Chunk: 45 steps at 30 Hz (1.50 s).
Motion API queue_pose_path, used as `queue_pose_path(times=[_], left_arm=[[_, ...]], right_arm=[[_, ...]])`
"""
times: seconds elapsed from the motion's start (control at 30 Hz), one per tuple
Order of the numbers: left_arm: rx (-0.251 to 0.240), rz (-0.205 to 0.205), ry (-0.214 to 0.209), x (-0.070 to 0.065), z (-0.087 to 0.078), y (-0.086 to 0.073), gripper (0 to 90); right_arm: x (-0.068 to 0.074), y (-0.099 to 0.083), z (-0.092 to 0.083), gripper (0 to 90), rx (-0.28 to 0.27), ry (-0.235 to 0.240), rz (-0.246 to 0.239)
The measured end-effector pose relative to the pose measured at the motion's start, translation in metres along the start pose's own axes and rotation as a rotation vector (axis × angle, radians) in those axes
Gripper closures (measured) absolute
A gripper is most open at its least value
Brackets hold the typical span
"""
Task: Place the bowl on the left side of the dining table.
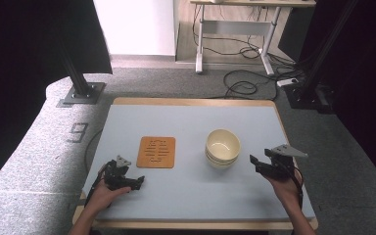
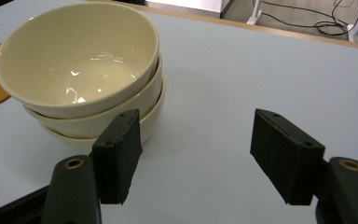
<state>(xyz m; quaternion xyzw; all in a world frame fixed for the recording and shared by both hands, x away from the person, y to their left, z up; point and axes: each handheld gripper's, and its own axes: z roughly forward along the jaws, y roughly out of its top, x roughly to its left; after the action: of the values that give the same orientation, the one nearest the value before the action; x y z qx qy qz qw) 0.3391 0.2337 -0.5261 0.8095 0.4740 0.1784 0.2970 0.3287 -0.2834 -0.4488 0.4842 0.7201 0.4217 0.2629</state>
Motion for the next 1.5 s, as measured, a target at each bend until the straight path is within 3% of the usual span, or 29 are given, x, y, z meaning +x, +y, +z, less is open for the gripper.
queue_pose_path(times=[0.43,1.07,1.5], left_arm=[[0.0,0.0,0.002,0.0,0.0,0.0,1.4],[-0.001,-0.001,0.003,0.0,0.0,0.0,1.5],[-0.001,-0.002,0.005,-0.001,0.0,0.0,1.6]], right_arm=[[0.003,0.002,0.001,33.0,-0.011,0.003,0.0],[0.014,0.021,0.0,33.0,-0.04,0.025,-0.026],[0.018,0.025,0.006,32.7,-0.029,0.034,-0.021]])
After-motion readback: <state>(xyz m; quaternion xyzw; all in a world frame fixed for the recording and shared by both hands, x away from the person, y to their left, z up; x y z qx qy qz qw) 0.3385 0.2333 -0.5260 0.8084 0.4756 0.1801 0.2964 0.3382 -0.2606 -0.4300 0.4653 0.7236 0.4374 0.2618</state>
